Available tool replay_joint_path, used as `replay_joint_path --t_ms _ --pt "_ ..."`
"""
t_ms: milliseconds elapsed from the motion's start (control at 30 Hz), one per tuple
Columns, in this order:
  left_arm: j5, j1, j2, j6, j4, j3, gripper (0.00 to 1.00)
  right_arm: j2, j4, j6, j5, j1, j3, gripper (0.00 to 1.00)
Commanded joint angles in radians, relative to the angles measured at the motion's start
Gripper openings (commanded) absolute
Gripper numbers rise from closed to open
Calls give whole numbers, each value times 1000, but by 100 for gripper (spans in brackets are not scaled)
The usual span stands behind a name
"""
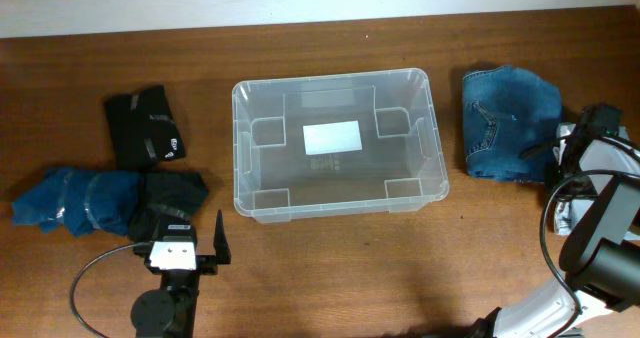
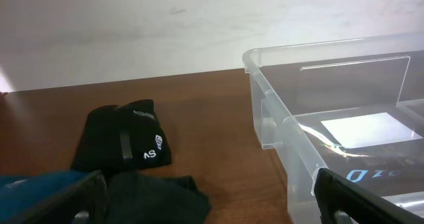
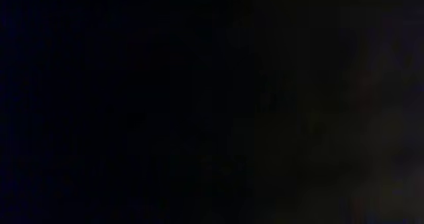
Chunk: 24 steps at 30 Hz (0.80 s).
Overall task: Pack container
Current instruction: 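Lift the light-wash jeans with right gripper and carry over the box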
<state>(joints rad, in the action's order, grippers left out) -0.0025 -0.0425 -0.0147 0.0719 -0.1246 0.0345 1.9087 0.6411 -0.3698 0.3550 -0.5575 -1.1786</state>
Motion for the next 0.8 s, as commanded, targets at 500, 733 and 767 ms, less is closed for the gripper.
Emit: replay_joint_path --t_ms 500,733,767 --pt "14 6 8 12 0 -4 100 3 454 304 -240 1 -450 4" --pt "14 6 8 12 -1 -4 99 3 831 304 -452 1 -888 4" --pt "14 6 8 12 -1 -4 99 3 882 304 -497 1 -955 4"
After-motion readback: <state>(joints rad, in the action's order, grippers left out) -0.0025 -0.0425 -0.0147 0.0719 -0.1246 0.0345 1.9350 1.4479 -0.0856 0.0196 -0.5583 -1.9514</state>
